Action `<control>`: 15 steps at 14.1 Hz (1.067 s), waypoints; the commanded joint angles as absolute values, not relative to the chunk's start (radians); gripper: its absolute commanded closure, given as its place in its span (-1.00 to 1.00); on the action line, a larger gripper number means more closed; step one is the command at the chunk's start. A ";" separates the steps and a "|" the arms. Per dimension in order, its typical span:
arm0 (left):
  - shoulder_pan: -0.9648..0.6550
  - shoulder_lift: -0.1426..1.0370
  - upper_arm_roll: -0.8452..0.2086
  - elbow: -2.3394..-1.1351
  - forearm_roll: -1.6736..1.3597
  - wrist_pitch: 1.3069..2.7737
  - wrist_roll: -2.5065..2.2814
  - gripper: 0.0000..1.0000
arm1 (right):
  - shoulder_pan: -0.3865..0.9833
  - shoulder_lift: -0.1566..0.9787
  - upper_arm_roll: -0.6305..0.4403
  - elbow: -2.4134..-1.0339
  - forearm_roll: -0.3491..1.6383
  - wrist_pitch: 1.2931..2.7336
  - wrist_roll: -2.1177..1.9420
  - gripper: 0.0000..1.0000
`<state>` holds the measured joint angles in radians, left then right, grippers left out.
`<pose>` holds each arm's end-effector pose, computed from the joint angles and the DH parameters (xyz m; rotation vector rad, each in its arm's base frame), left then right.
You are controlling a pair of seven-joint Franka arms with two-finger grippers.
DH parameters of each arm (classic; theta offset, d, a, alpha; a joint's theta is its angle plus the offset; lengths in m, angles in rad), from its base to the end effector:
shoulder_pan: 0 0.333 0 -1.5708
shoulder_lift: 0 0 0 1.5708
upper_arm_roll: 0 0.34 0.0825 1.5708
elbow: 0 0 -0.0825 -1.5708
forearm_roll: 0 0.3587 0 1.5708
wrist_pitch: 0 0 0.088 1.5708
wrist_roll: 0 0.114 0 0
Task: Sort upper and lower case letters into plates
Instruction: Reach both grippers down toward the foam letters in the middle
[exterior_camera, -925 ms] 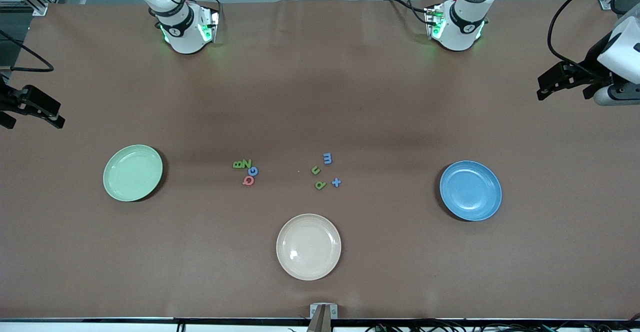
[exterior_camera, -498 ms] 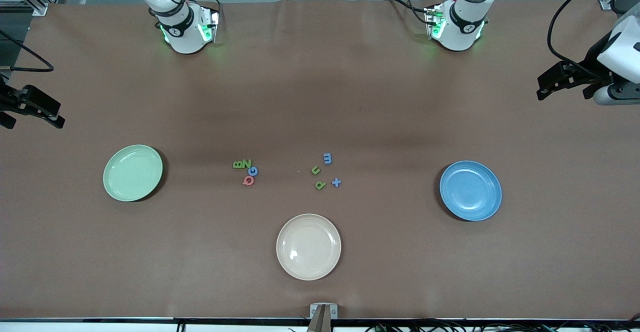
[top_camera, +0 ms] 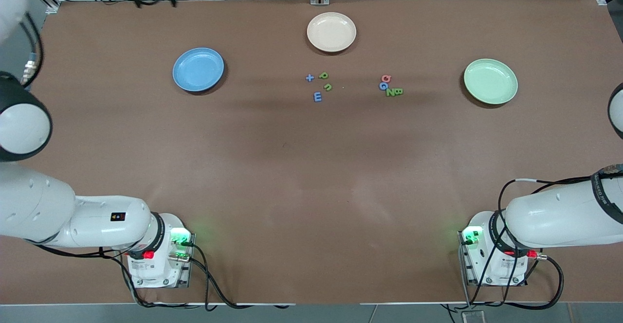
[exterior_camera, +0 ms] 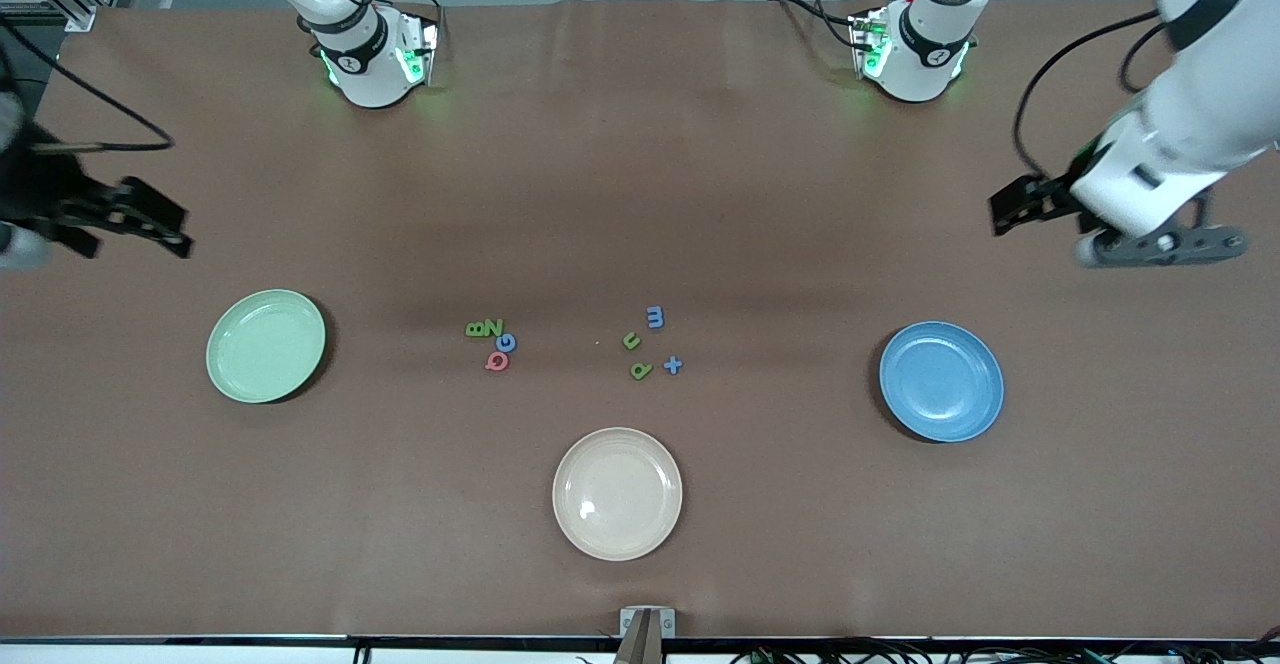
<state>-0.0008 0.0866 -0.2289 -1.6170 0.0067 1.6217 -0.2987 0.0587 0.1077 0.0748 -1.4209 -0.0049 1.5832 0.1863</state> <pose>0.5427 -0.1207 0.5792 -3.1290 -0.1071 0.1257 0.5629 0.0722 0.6508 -3.1275 0.0837 -0.0840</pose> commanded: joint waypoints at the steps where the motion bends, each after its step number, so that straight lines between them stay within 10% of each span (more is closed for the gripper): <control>1: -0.067 0.205 -0.245 -1.586 0.006 1.707 -0.475 -1.00 | 0.161 0.173 0.071 -1.424 -0.003 1.611 0.319 -1.00; 10: -0.351 0.573 -0.239 -1.547 0.055 2.058 -1.193 -0.94 | 0.370 0.417 0.069 -1.457 -0.028 1.640 0.593 -0.99; 15: -0.477 0.790 -0.189 -1.326 0.054 2.072 -1.497 -0.54 | 0.382 0.445 0.071 -1.707 -0.021 2.035 0.655 -0.99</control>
<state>-0.4156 0.7012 -0.2307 -1.4420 0.0361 2.0803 -1.4086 0.3757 0.4736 0.0783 -1.5905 -0.0200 1.9088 0.6315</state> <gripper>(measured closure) 0.167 0.004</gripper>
